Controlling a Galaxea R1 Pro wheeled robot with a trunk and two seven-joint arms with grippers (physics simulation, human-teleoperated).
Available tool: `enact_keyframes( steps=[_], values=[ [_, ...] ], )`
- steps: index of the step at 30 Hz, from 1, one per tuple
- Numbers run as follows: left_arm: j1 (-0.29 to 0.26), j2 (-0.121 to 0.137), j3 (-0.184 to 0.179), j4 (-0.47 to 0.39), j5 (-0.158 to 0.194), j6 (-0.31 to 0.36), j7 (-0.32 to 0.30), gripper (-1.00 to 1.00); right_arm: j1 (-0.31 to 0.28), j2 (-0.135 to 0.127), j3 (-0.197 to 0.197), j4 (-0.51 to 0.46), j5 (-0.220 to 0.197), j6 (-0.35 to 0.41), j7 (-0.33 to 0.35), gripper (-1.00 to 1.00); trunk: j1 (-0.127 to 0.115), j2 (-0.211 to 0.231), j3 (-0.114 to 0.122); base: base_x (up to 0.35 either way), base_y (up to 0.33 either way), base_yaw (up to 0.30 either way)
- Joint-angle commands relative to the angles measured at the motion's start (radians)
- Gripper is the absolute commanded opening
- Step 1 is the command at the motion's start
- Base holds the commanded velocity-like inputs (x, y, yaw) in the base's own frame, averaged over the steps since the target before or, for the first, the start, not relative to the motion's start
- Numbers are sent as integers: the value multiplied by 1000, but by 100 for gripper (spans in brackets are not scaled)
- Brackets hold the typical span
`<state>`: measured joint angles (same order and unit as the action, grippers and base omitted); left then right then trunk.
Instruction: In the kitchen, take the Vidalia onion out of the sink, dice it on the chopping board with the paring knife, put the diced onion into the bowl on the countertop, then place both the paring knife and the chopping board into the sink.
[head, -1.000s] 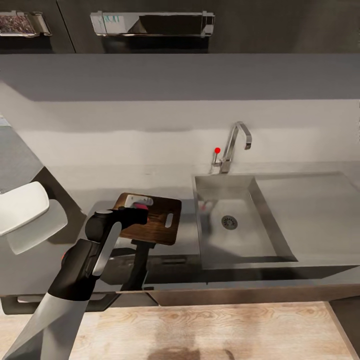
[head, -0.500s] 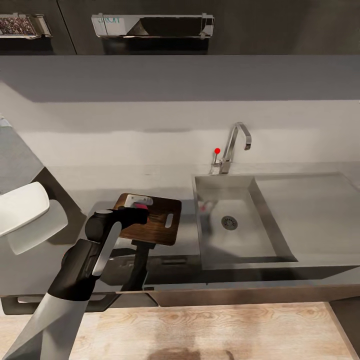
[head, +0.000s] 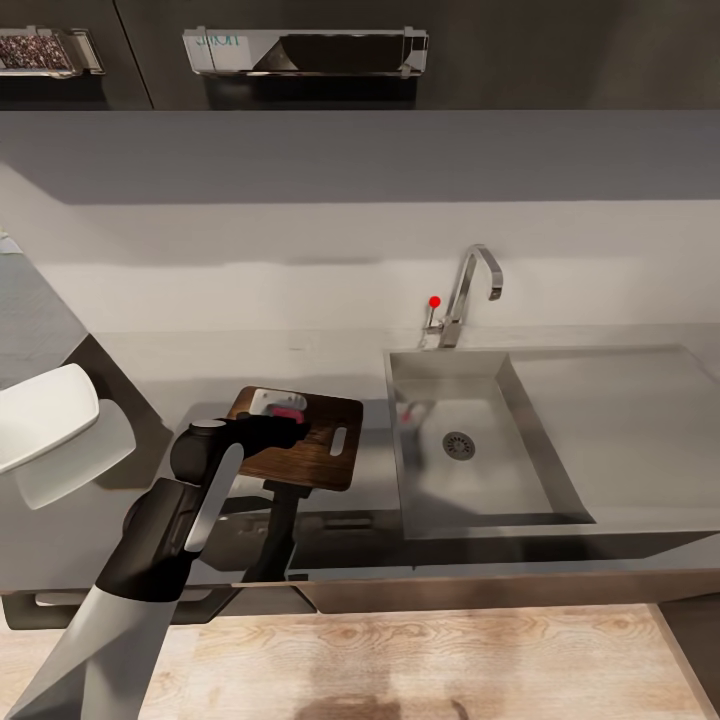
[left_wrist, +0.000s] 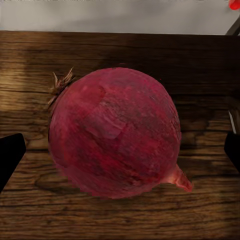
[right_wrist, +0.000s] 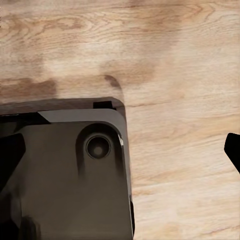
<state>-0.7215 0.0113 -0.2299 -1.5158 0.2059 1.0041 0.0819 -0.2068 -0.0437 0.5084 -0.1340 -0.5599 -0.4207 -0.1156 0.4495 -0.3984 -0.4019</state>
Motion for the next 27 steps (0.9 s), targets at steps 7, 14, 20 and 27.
enact_keyframes(
  steps=[7, 14, 20, 27],
  values=[
    [-1, 0, 0, -3, 9, 4, 9, 100, 0, 1, 9, -1, -4, -1, -7, 100, 1, -2, -2, 0, 0, 0],
    [-1, -4, 3, -19, 9, 4, 9, 100, 0, 2, 9, -1, -5, -1, -8, 100, 1, -2, 1, 0, 0, 0],
    [-1, -5, 3, -26, 9, 4, 9, 100, 0, 3, 9, -1, -5, -1, -8, 100, 1, -2, 9, -120, 0, 0],
    [-1, -5, 3, -27, 9, 4, 9, 100, 0, 2, 9, -1, -5, -1, -8, 100, 1, -2, 20, -321, 0, 0]
  ],
)
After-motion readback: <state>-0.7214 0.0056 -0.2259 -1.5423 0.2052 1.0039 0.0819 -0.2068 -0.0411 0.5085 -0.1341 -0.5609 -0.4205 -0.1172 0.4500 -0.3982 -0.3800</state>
